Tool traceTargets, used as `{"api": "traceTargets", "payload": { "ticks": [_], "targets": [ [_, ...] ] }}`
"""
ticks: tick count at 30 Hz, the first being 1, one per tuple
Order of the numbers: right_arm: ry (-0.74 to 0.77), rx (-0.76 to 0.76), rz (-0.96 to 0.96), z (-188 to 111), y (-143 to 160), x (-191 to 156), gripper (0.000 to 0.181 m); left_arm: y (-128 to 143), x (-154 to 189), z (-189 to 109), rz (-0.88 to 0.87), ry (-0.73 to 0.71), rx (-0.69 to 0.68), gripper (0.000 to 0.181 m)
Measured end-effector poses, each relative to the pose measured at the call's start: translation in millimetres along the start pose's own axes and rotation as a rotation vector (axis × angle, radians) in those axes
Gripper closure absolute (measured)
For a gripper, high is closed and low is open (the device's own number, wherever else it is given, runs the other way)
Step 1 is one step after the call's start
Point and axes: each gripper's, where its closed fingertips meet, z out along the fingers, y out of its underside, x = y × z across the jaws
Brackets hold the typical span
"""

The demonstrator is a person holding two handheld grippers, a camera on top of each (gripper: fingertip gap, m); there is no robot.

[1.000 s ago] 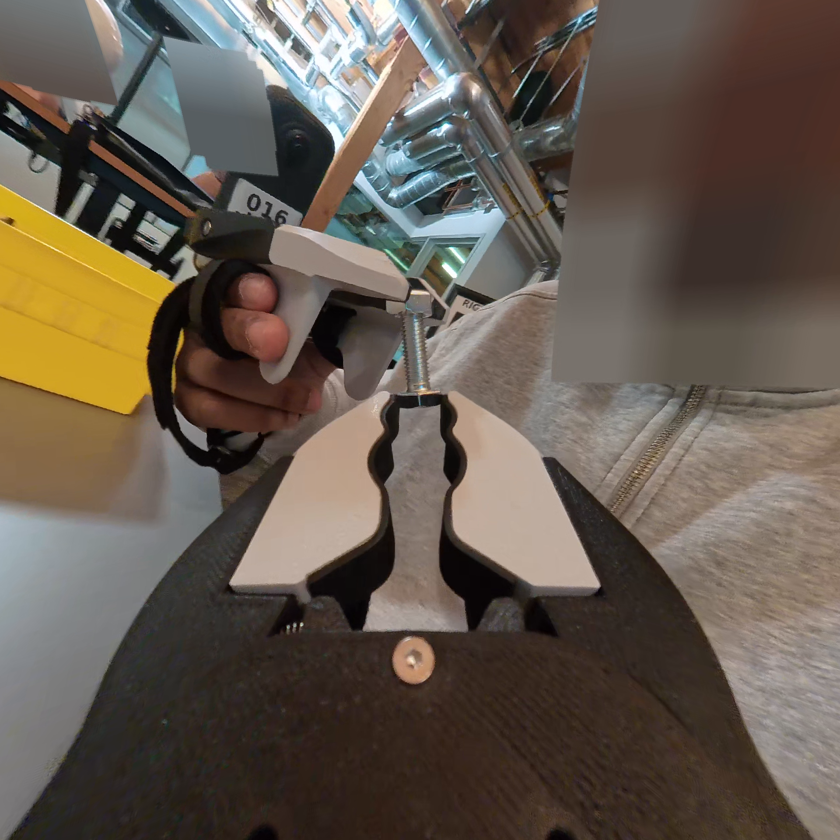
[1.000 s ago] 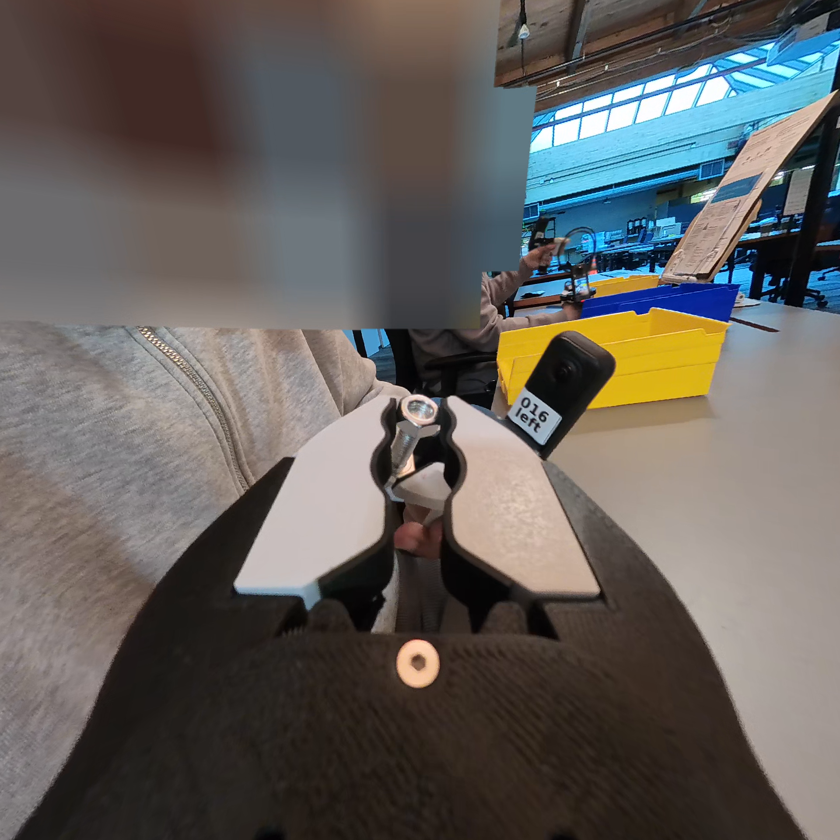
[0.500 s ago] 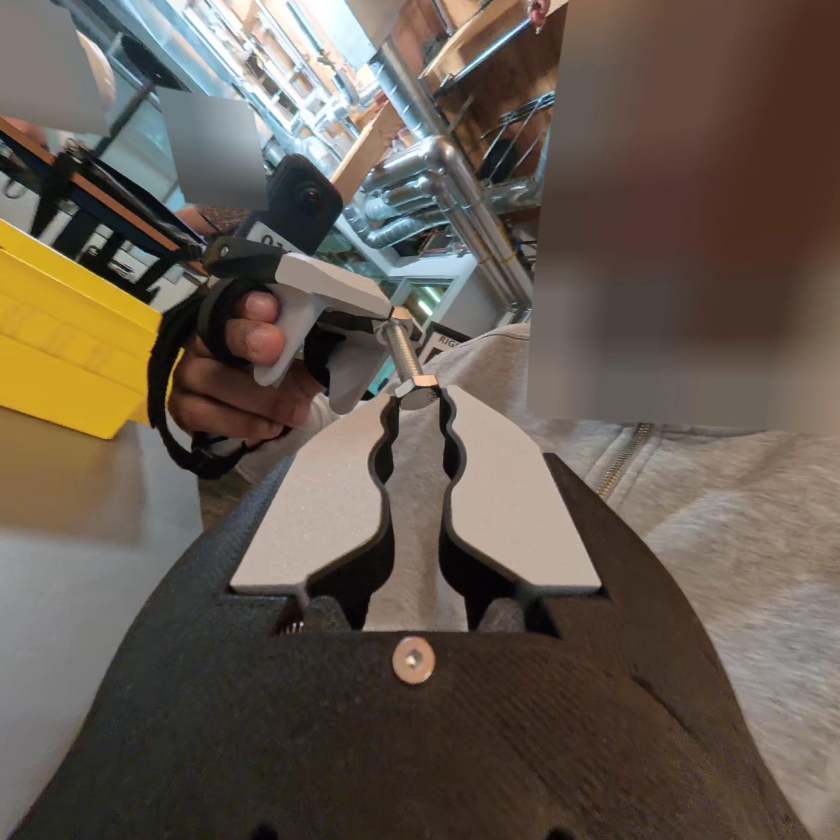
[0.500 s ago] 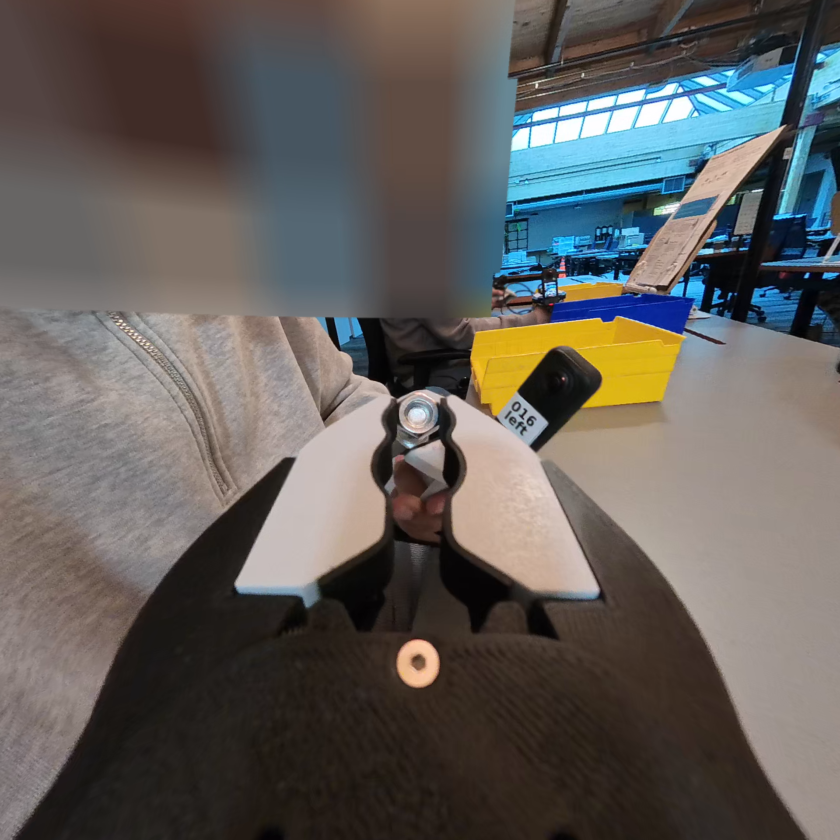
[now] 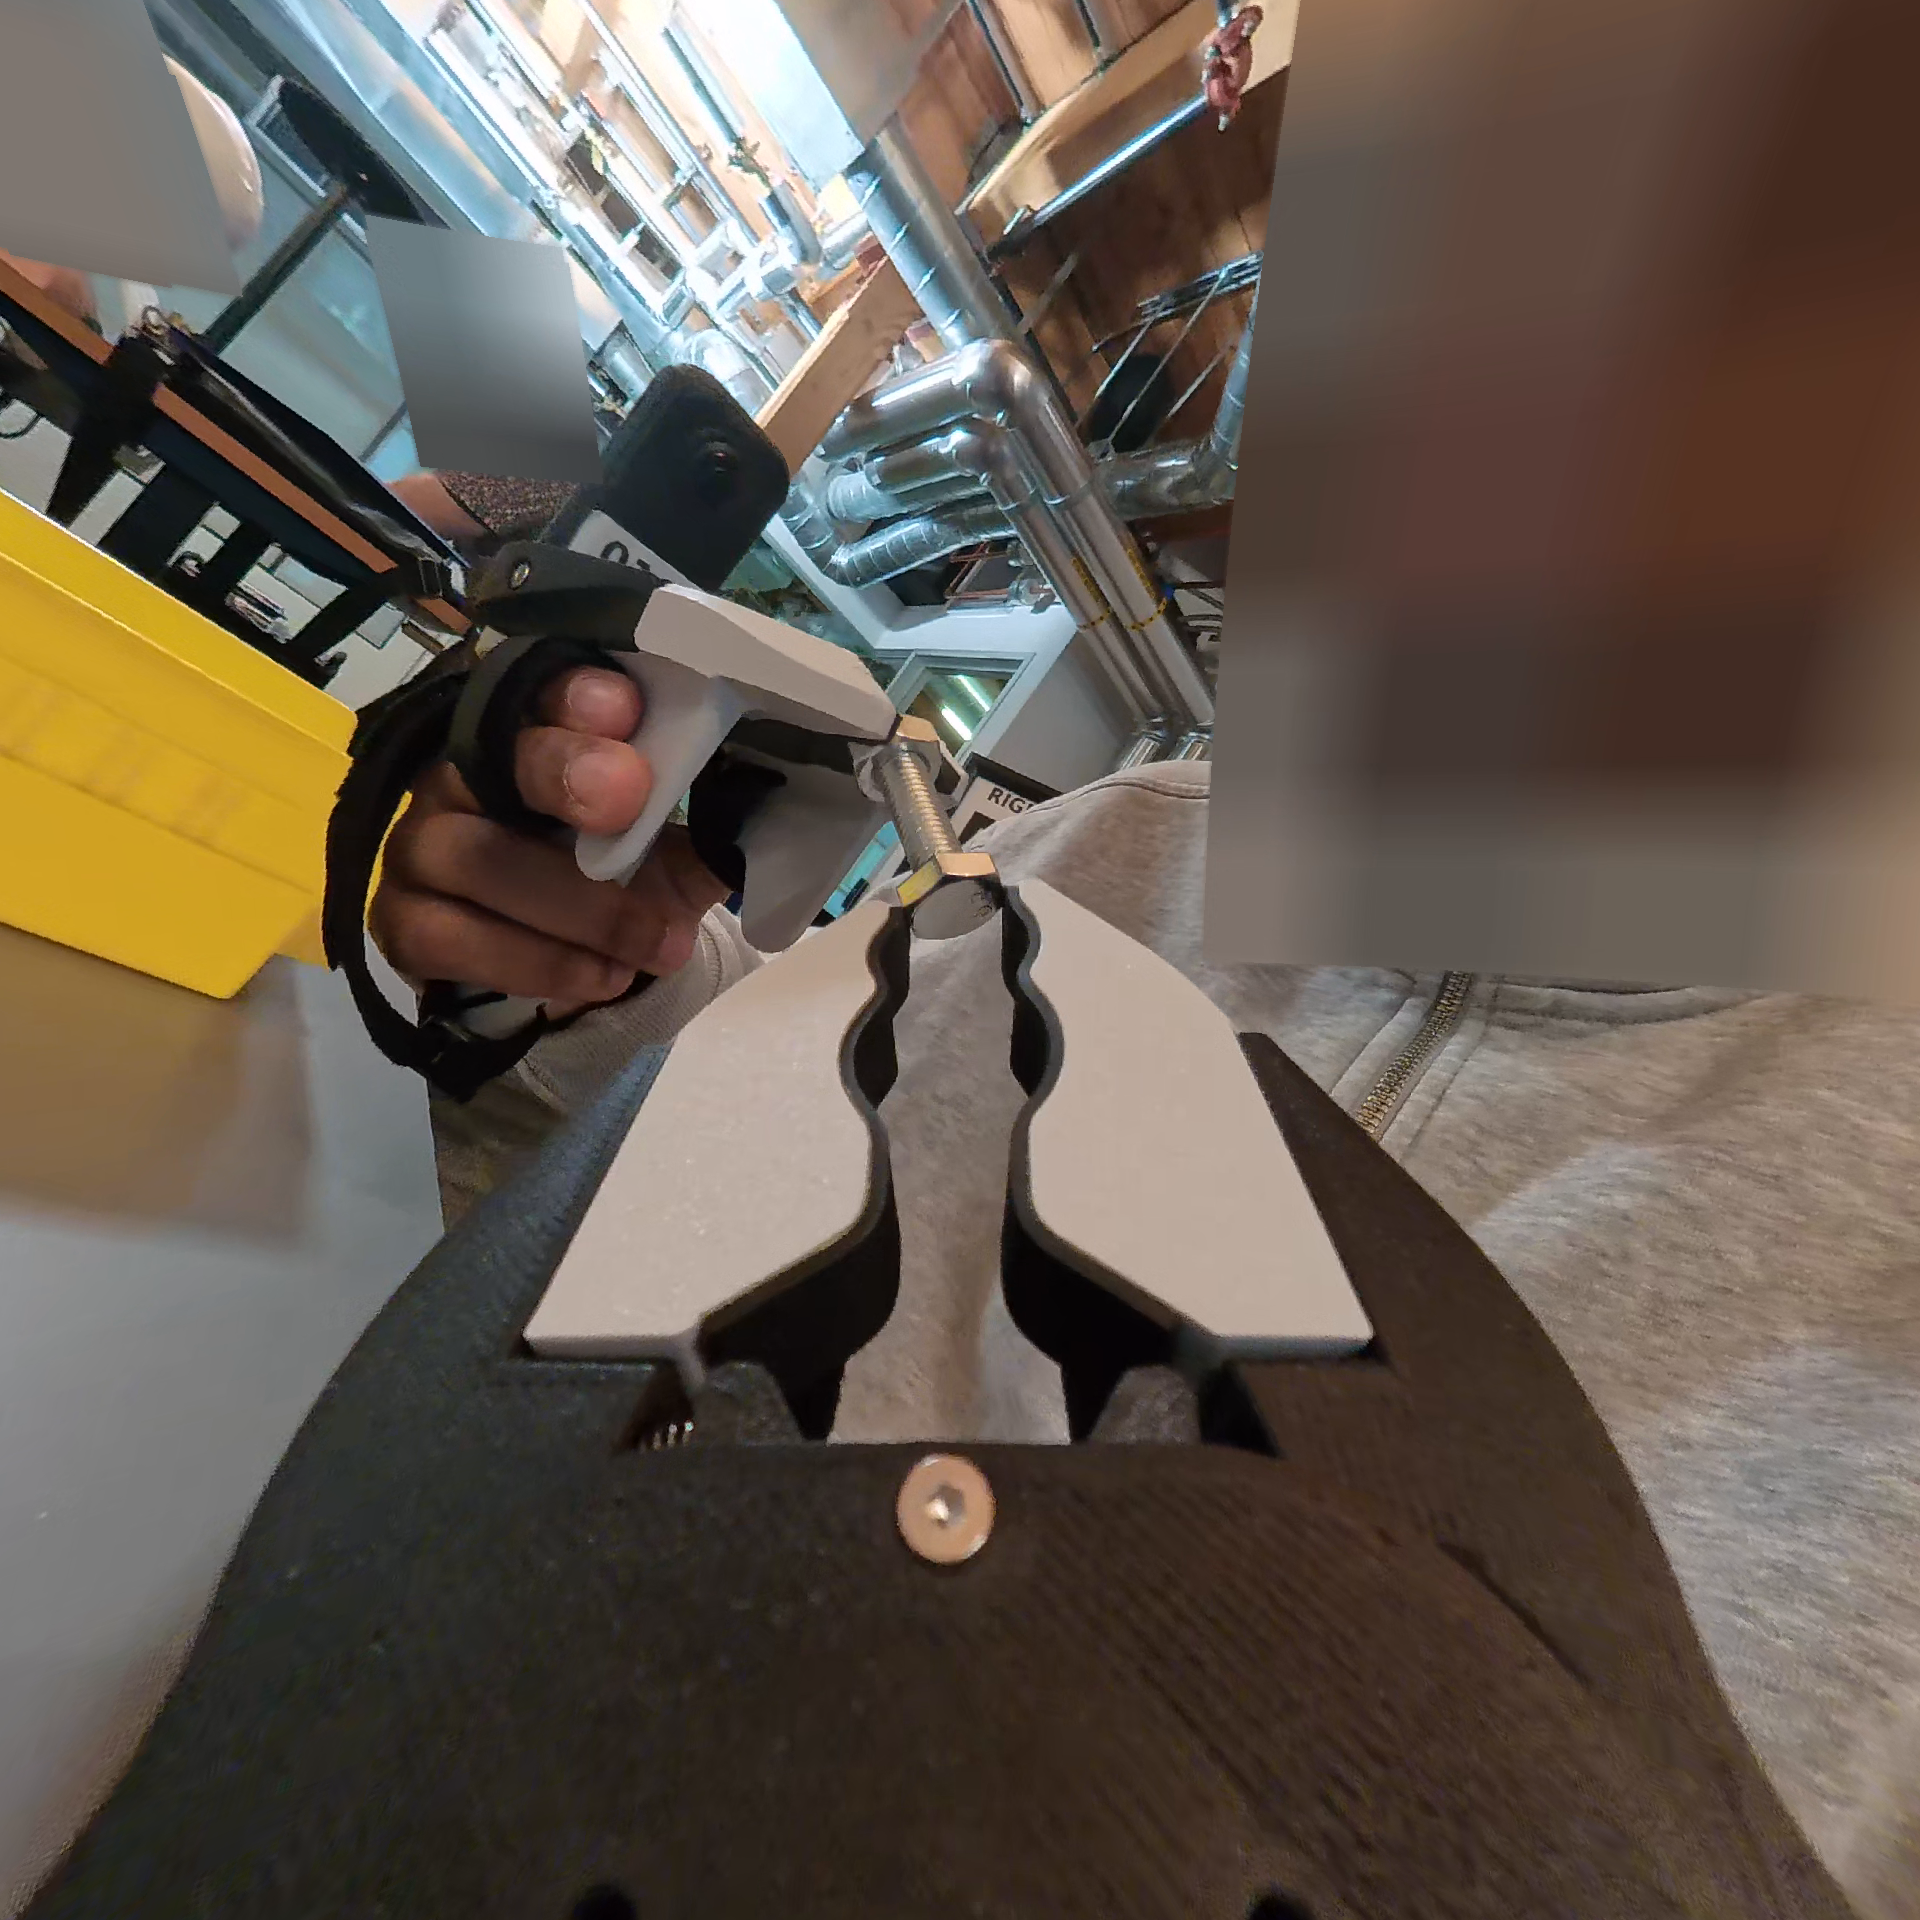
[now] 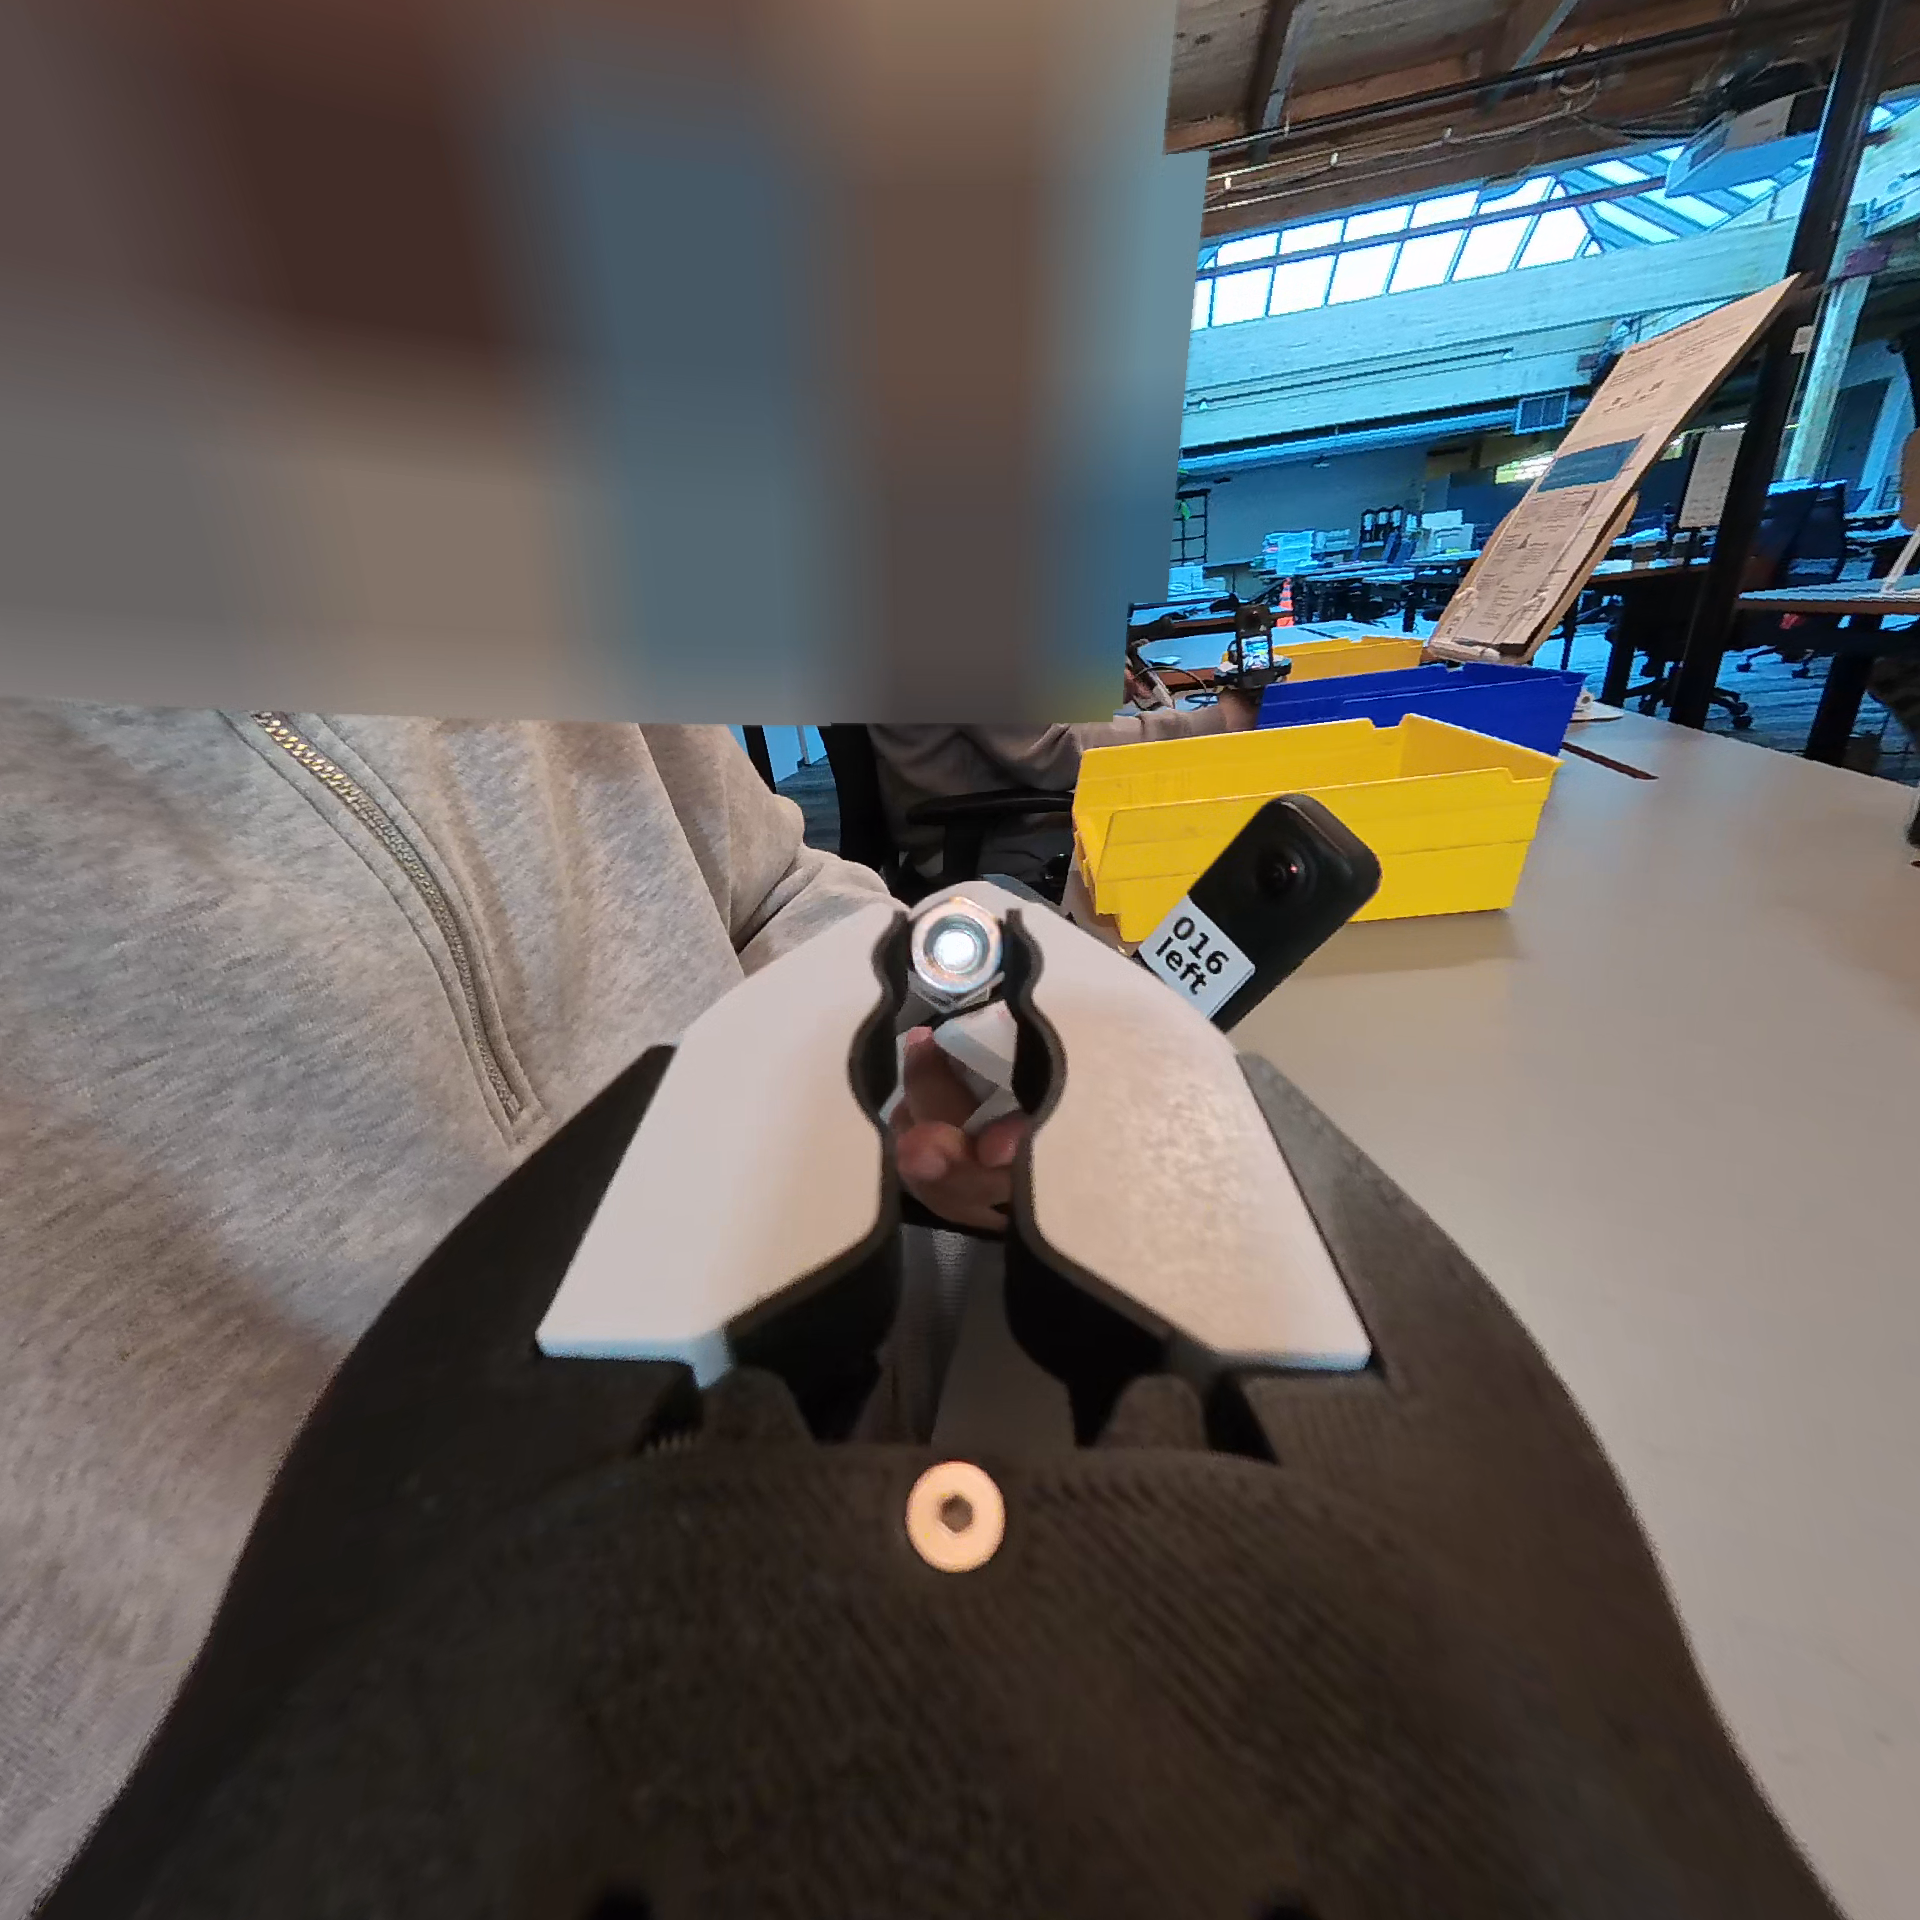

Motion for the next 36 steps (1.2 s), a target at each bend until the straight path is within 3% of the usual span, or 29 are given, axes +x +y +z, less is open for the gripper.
{"api": "traceTargets", "payload": {
  "ticks": [9, 15, 24, 31, 36],
  "targets": [
    [0.08, -0.057, -0.207, 1.3, 0.2, -0.1, 0.164, -7.7, 1.2, -3.4, -0.033, 0.023, 0.05, 0.163],
    [0.118, -0.053, -0.19, -1.4, 1.1, 7.5, 0.164, -10.5, -4.8, -5.0, -0.016, -0.017, 0.067, 0.163],
    [0.144, -0.098, -0.069, -10.1, 8.5, 20.3, 0.163, -16.8, -32.2, -14.5, 0.117, -0.258, 0.073, 0.152],
    [0.204, -0.211, 0.008, -12.8, 29.2, 34.9, 0.164, -3.4, -56.4, -17.6, 0.389, -0.516, -0.113, 0.134],
    [0.293, -0.293, 0.047, -18.8, 43.1, 50.2, 0.164, 5.2, -80.1, -29.7, 0.688, -0.763, -0.312, 0.14]
  ]
}}
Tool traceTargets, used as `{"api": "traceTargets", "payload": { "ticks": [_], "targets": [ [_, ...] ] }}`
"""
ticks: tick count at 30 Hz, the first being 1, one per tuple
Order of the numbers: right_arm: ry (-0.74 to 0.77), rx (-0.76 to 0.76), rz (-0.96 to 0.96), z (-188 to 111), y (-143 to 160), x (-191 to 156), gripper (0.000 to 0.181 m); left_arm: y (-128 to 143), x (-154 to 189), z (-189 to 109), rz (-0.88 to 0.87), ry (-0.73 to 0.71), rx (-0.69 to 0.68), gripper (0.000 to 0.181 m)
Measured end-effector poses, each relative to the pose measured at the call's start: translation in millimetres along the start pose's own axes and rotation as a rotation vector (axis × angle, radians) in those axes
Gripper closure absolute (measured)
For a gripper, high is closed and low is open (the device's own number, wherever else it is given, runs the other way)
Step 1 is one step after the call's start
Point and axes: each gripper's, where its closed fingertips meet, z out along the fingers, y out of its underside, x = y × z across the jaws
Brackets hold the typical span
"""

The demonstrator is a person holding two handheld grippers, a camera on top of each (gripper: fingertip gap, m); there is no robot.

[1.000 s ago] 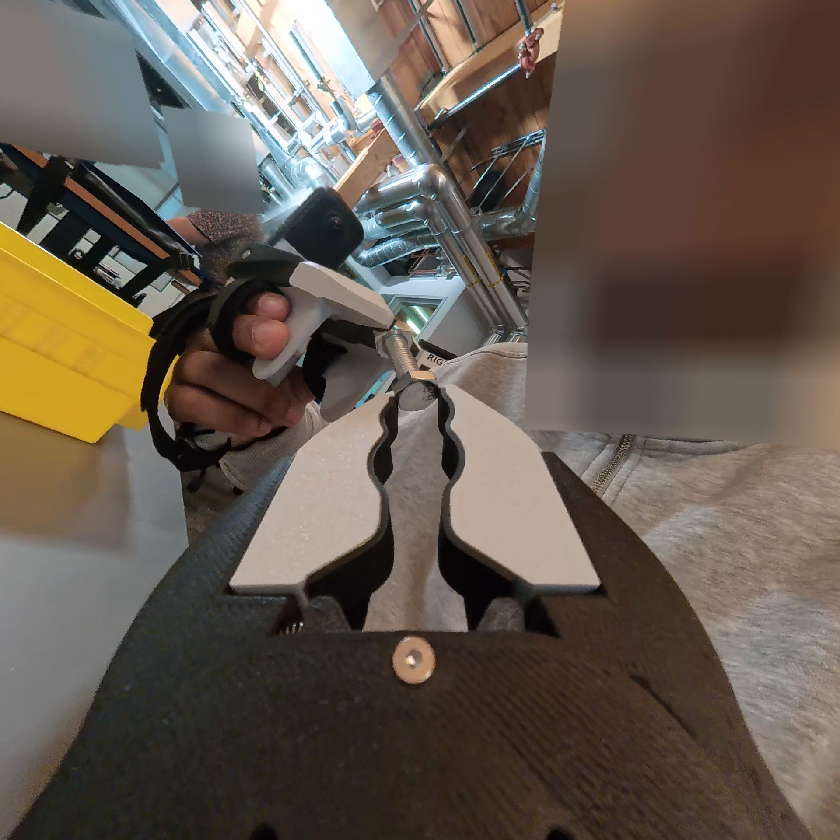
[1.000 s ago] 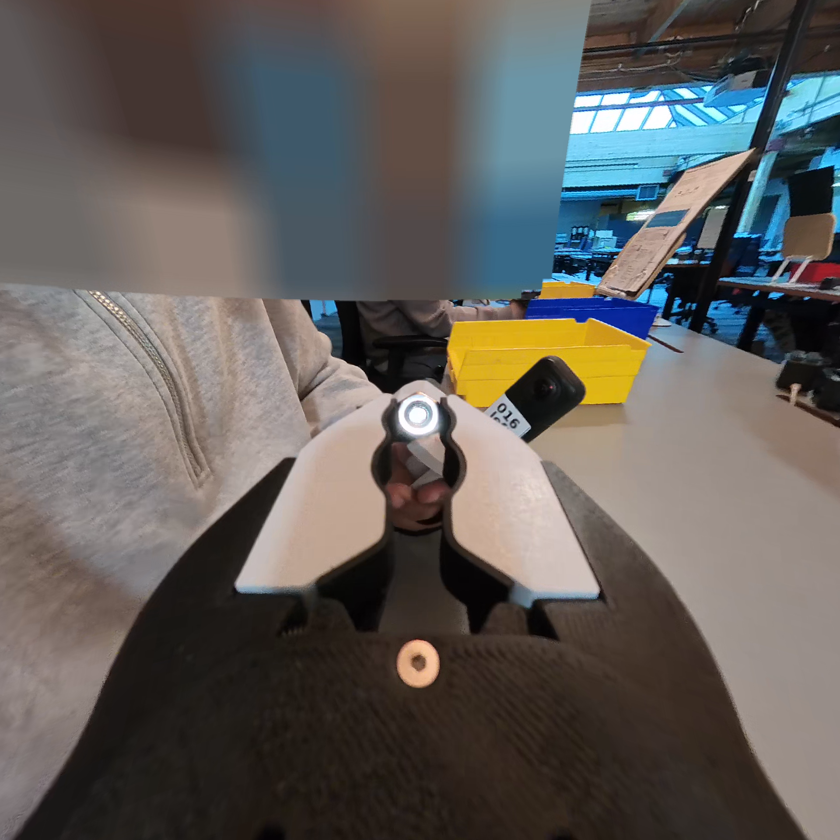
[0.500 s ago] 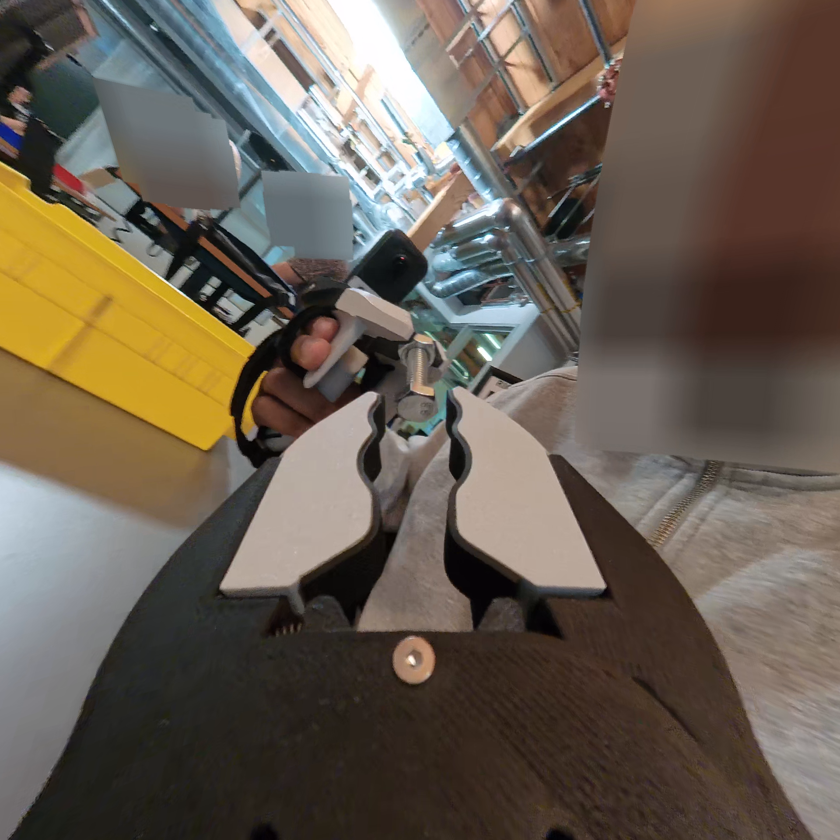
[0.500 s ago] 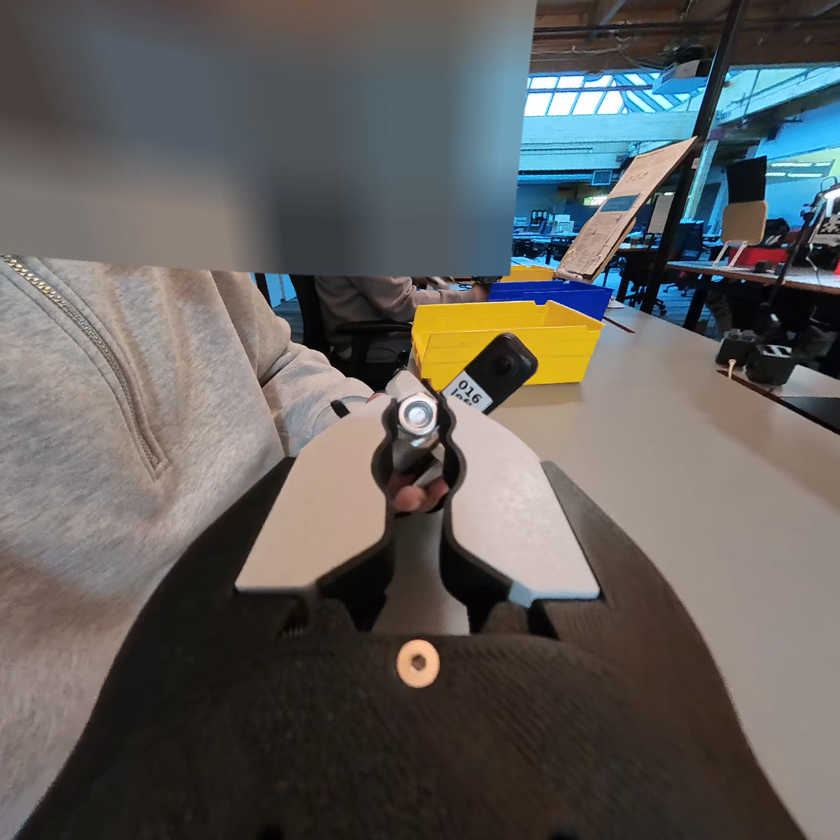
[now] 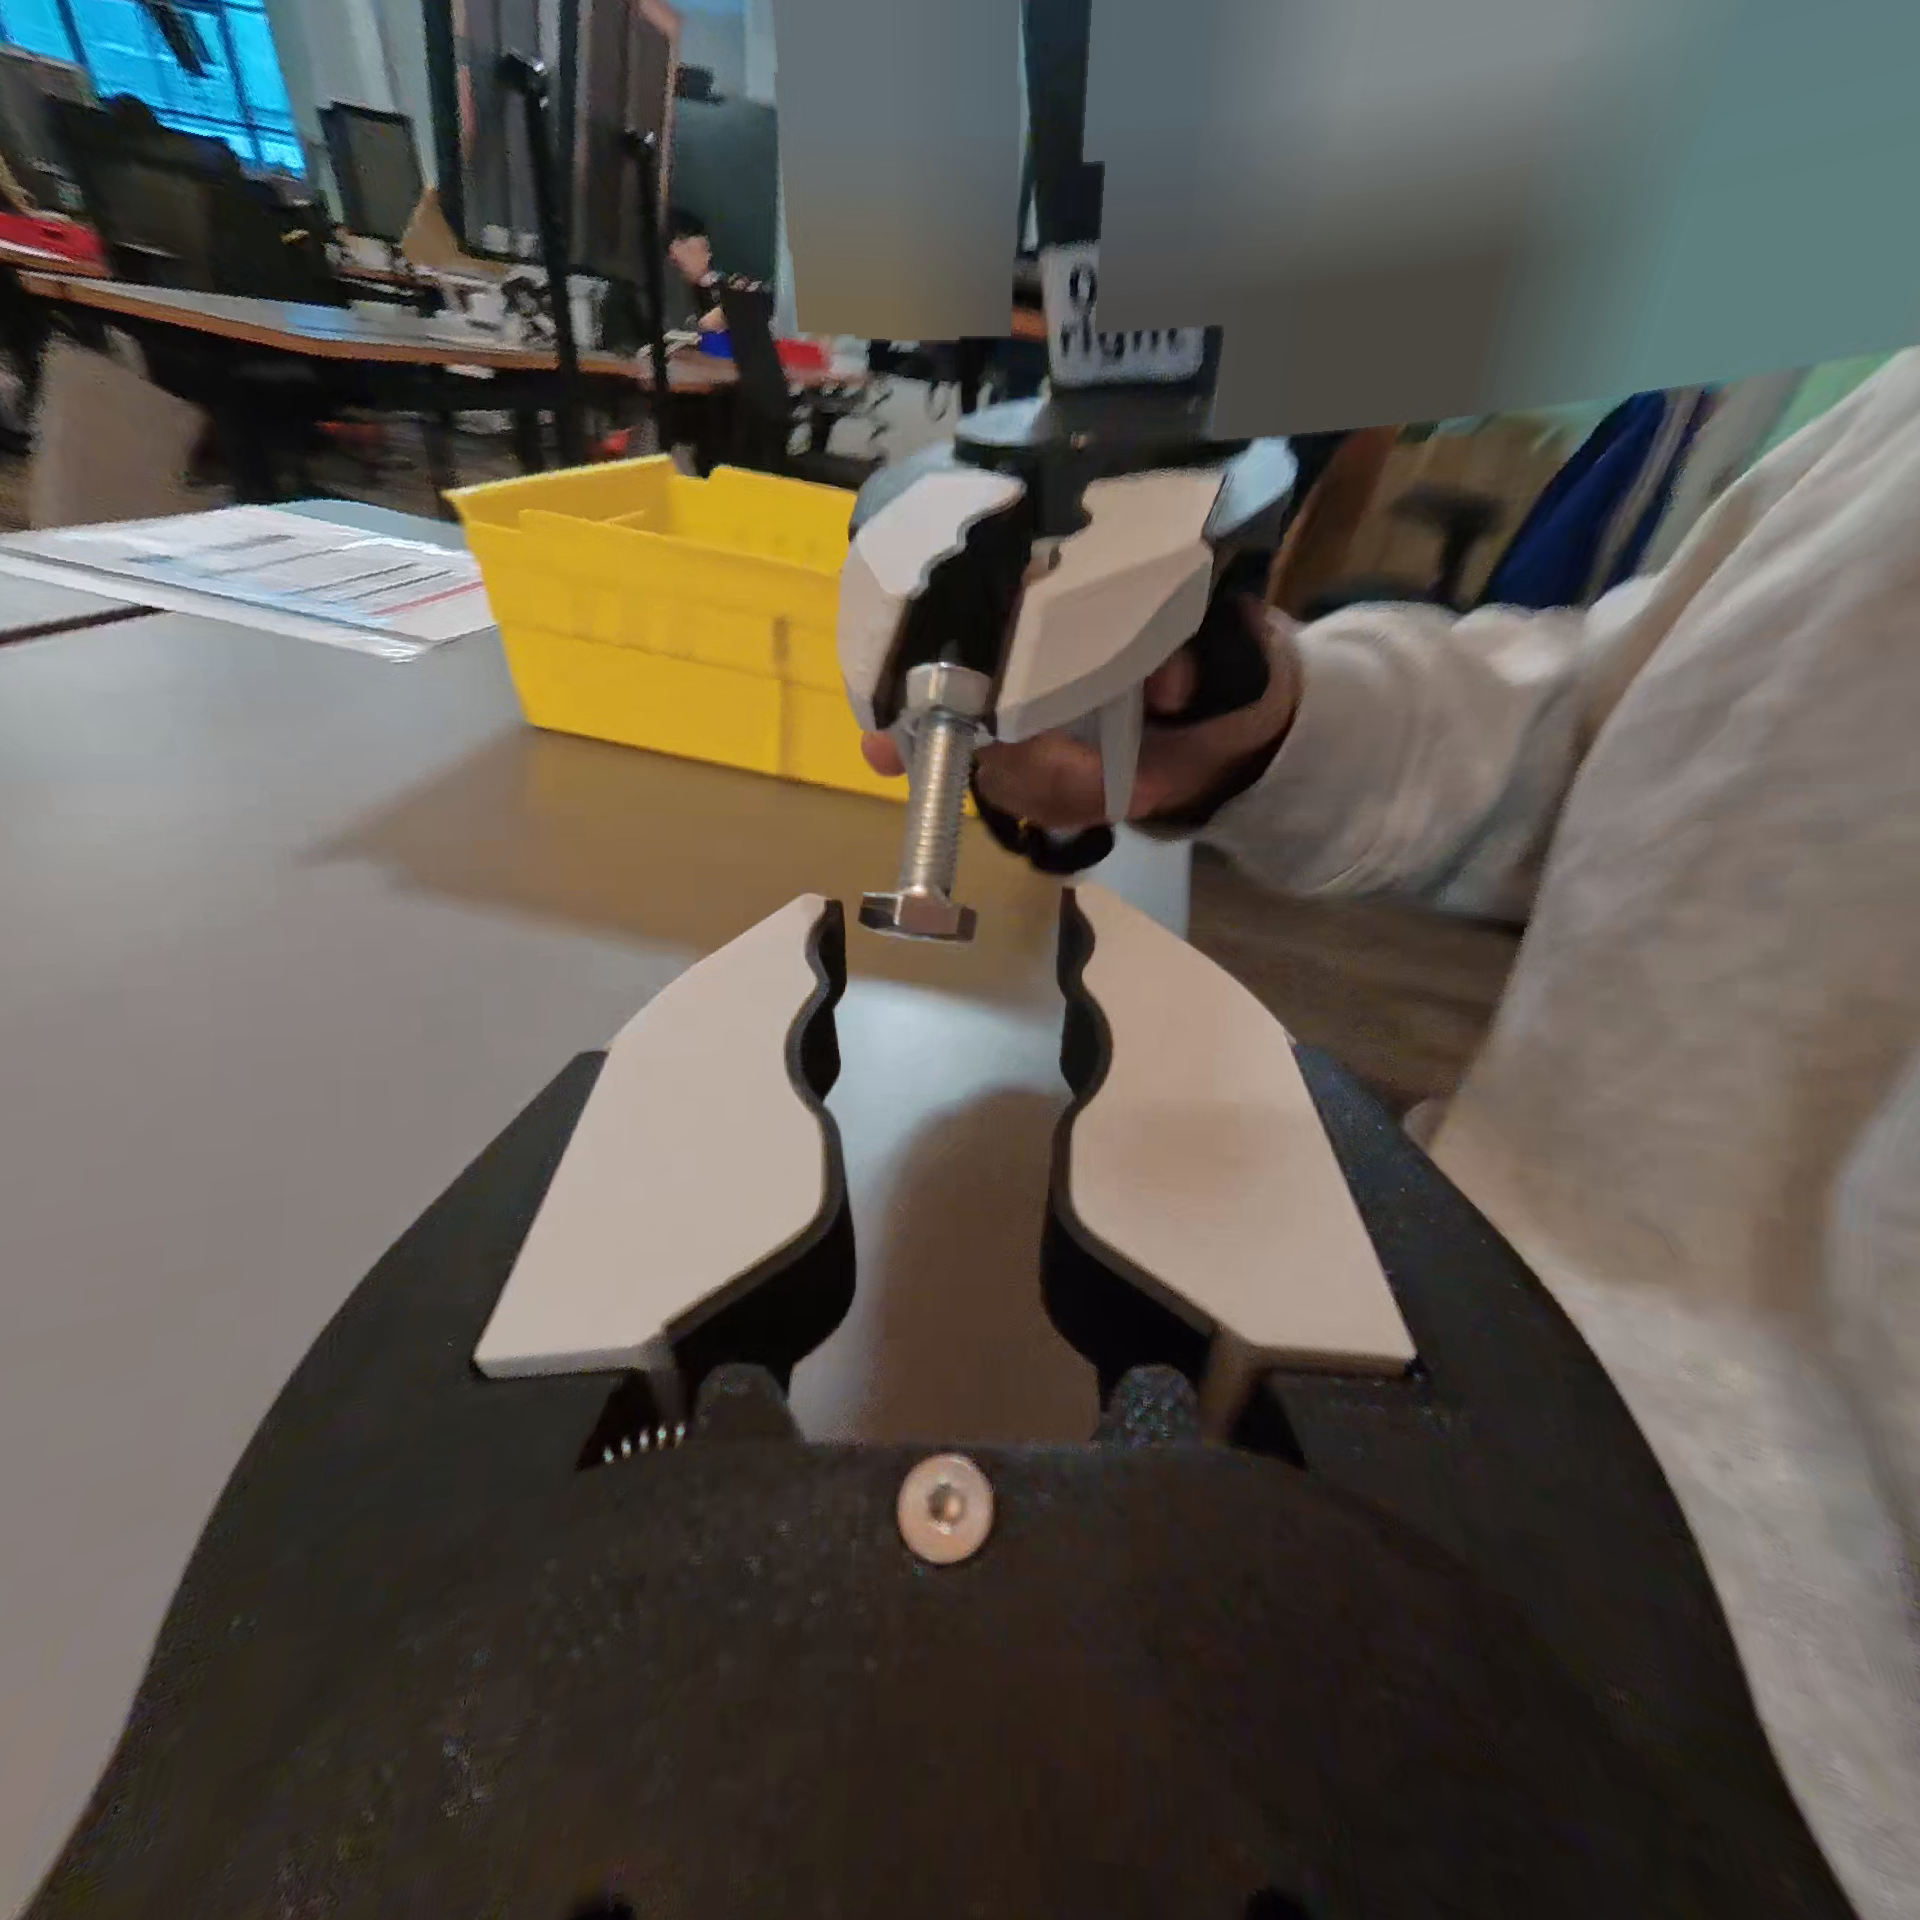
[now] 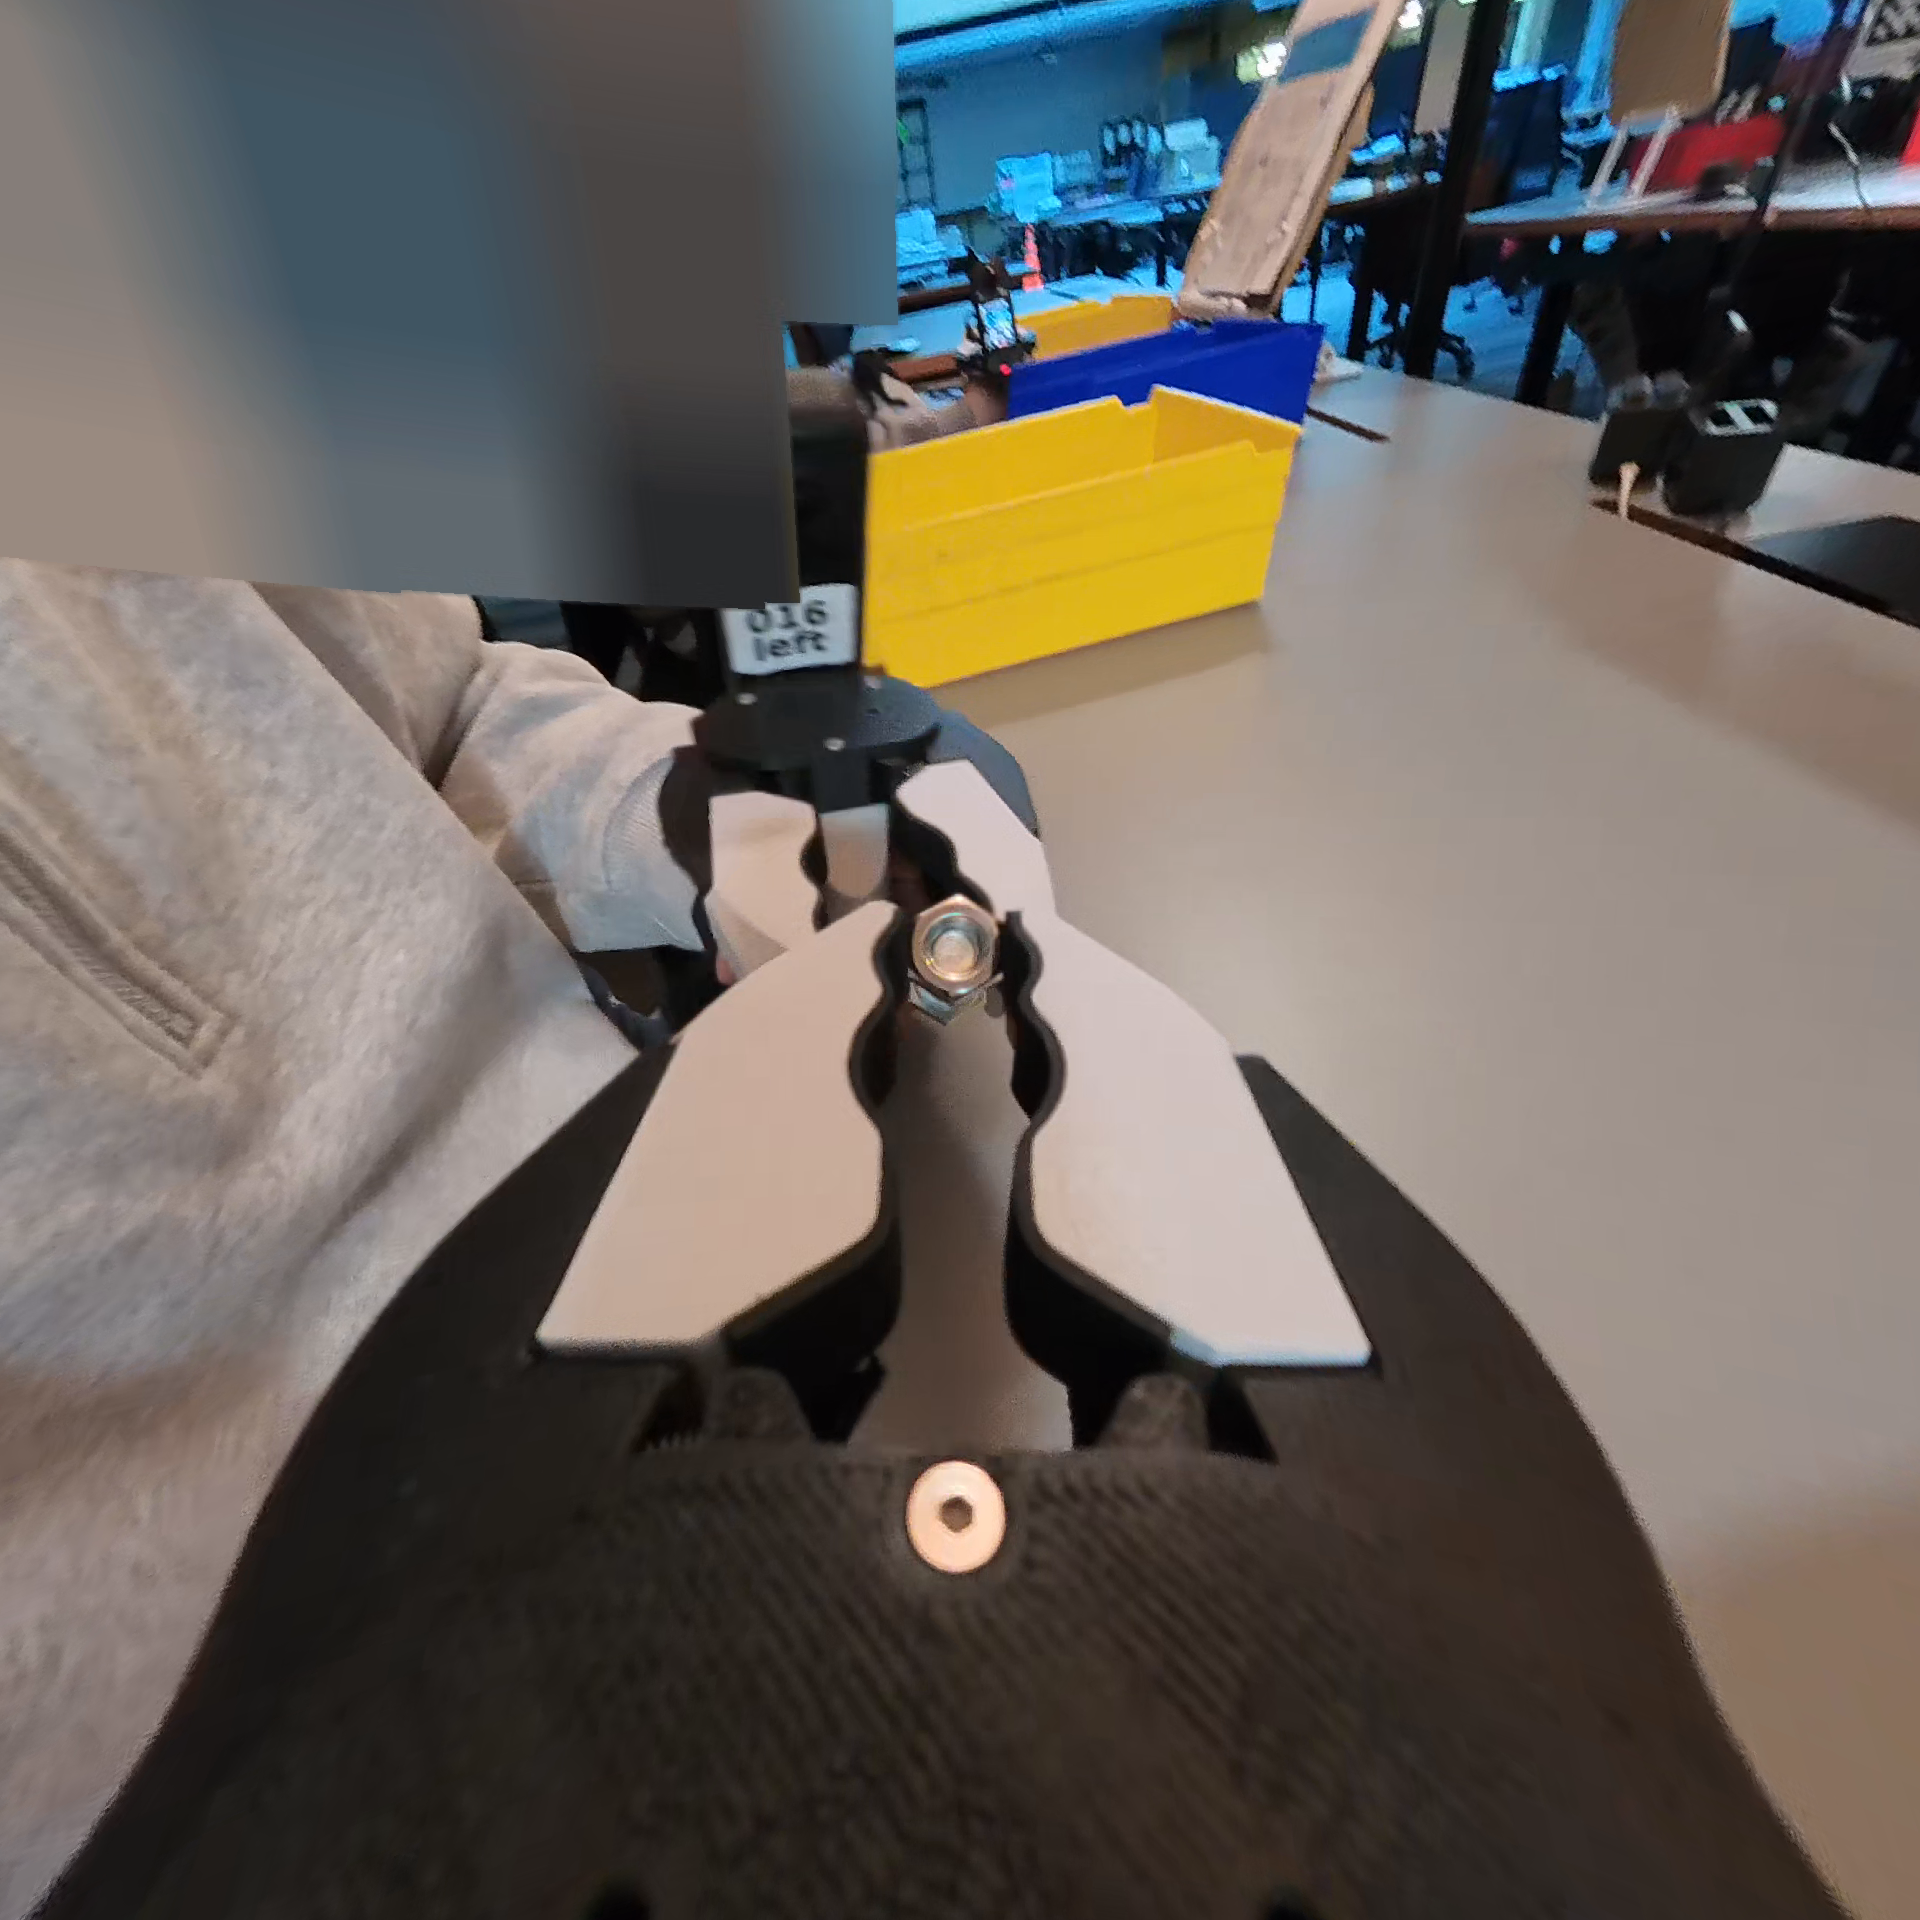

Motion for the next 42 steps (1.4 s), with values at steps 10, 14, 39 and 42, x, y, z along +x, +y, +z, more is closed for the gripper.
{"api": "traceTargets", "payload": {
  "ticks": [10, 14, 39, 42],
  "targets": [
    [0.036, -0.088, 0.055, 3.4, 11.2, 5.3, 0.164, 11.5, -10.9, 3.2, 0.088, -0.114, -0.087, 0.16],
    [0.038, -0.121, 0.078, 5.3, 16.4, 5.7, 0.164, 12.4, -12.3, 3.7, 0.15, -0.151, -0.1, 0.157],
    [-0.047, -0.114, -0.024, 10.6, 15.9, -11.6, 0.164, 16.2, 7.5, 4.9, -0.046, 0.056, -0.105, 0.16],
    [-0.092, -0.132, -0.049, 11.0, 18.5, -19.6, 0.164, 19.7, 16.7, 5.7, -0.066, 0.117, -0.131, 0.161]
  ]
}}
